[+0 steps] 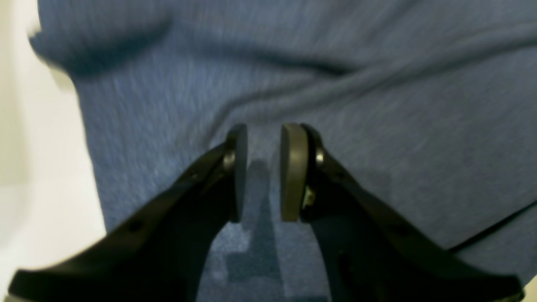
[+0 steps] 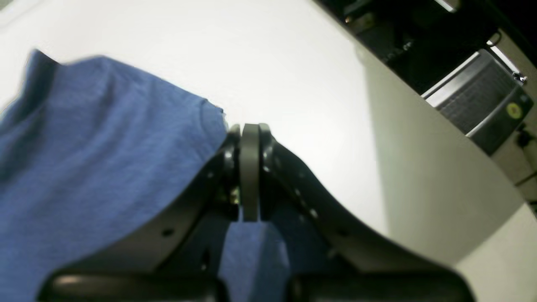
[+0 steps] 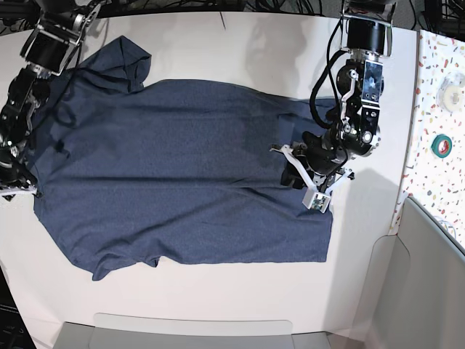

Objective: Layout the t-shirt on the table in an organized manner, then fold the t-shirt properly
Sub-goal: 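Pull the shoulder corners apart and away from the hem with both grippers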

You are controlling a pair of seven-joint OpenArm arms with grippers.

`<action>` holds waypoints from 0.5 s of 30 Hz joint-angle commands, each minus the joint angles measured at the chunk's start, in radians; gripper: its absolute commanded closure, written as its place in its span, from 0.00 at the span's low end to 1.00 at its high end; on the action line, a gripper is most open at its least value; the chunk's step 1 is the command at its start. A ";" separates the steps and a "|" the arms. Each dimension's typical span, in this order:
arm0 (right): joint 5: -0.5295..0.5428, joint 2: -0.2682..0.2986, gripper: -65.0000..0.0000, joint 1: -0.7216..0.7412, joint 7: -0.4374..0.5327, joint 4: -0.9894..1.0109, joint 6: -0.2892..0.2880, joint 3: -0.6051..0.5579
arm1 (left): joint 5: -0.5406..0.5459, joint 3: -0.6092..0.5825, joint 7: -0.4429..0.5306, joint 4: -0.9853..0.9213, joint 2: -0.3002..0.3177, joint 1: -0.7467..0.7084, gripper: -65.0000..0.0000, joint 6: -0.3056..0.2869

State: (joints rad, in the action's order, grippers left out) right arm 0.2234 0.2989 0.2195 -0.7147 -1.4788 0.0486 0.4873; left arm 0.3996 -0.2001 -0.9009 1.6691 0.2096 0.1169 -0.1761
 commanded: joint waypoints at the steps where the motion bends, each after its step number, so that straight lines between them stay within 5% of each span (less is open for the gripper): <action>1: -0.002 0.010 1.00 0.005 0.027 -0.047 -0.003 0.023 | 0.005 0.004 0.012 0.029 0.004 0.002 0.79 -0.003; 15: -0.002 -0.103 0.93 -0.271 0.036 -0.471 -0.003 0.077 | 0.005 0.043 0.013 0.266 0.058 -0.110 0.79 -0.003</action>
State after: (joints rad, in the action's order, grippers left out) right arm 0.2207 0.1814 -0.0620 -0.7071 -1.9285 0.0471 0.5602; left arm 0.4023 -0.1654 -0.9165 1.9106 0.2607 -0.0116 -0.1787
